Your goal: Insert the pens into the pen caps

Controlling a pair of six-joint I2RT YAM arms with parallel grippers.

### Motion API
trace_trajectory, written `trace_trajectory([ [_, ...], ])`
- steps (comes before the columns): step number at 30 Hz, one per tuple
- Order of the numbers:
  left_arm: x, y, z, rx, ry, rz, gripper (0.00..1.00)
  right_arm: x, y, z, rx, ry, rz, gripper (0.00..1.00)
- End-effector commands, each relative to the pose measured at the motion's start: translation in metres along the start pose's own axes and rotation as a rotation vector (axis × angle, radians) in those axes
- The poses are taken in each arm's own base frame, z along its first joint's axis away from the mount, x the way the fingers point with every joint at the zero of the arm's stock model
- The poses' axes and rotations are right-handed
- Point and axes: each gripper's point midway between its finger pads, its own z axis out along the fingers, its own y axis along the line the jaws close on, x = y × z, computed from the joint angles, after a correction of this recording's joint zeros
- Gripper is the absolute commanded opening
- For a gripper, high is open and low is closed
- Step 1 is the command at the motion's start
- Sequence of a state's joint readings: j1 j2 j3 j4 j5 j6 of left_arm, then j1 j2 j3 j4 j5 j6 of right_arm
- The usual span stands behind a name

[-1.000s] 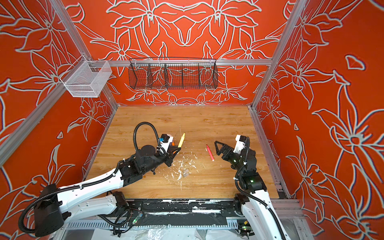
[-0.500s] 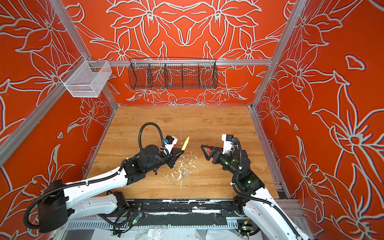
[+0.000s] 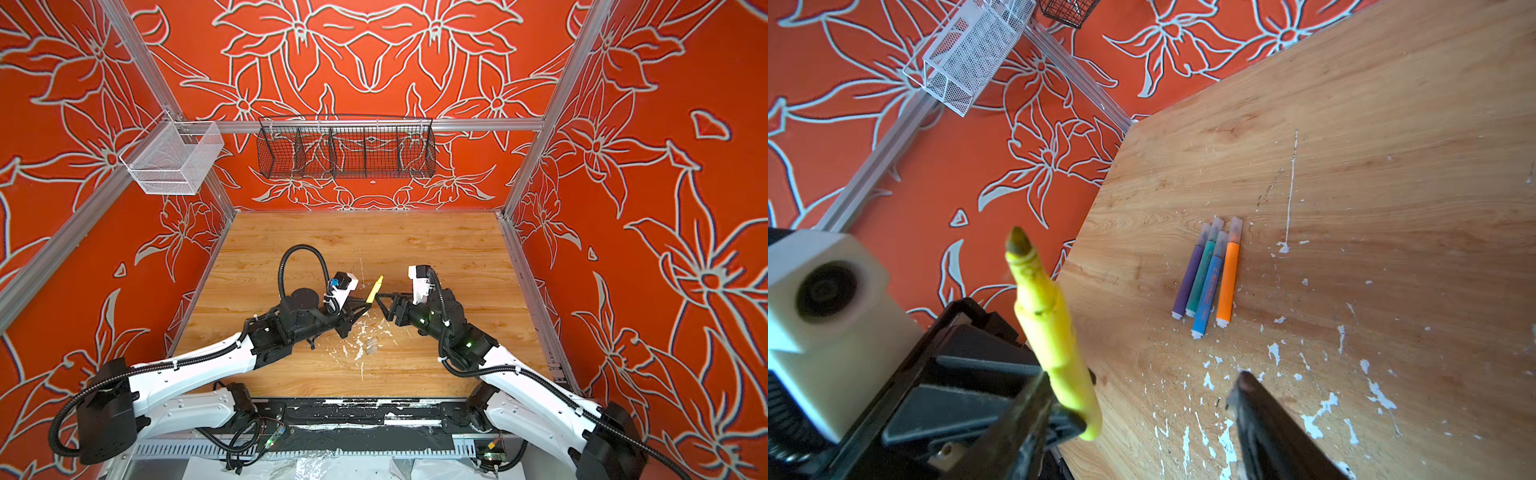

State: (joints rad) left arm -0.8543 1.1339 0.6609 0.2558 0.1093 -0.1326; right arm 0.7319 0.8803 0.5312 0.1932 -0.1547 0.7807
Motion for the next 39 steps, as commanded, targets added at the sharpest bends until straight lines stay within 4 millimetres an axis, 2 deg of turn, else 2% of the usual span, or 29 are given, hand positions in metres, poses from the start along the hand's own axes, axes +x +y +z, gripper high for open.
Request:
trace_trajectory([
  [1, -0.016, -0.014, 0.002, 0.071, -0.032, 0.030, 0.00, -0.025, 0.025, 0.001, -0.050, -0.078, -0.011, 0.68],
  [3, -0.017, -0.014, 0.001, 0.067, -0.035, 0.029, 0.00, -0.029, 0.030, 0.001, -0.056, -0.082, -0.012, 0.65],
  [7, -0.021, -0.017, -0.005, 0.082, -0.058, 0.034, 0.00, -0.034, 0.026, 0.005, -0.024, -0.110, 0.005, 0.55],
  [11, -0.022, -0.019, -0.007, 0.088, -0.062, 0.038, 0.00, -0.029, 0.028, 0.014, -0.036, -0.081, 0.037, 0.30],
  [16, -0.021, -0.019, -0.006, 0.091, -0.055, 0.036, 0.00, -0.020, 0.034, 0.017, -0.042, -0.047, 0.033, 0.09],
  [17, -0.021, -0.019, -0.005, 0.091, -0.053, 0.034, 0.07, -0.018, 0.035, 0.017, -0.047, -0.048, 0.037, 0.06],
  [20, -0.021, -0.017, -0.003, 0.081, -0.049, 0.030, 0.23, -0.014, 0.043, 0.015, -0.070, -0.043, 0.032, 0.03],
  [25, -0.019, -0.015, 0.000, 0.069, -0.035, 0.028, 0.33, -0.009, 0.054, 0.012, -0.084, -0.047, 0.007, 0.01],
  [39, -0.018, -0.017, 0.001, 0.083, -0.030, 0.030, 0.30, -0.008, 0.055, 0.009, -0.080, -0.059, -0.008, 0.00],
])
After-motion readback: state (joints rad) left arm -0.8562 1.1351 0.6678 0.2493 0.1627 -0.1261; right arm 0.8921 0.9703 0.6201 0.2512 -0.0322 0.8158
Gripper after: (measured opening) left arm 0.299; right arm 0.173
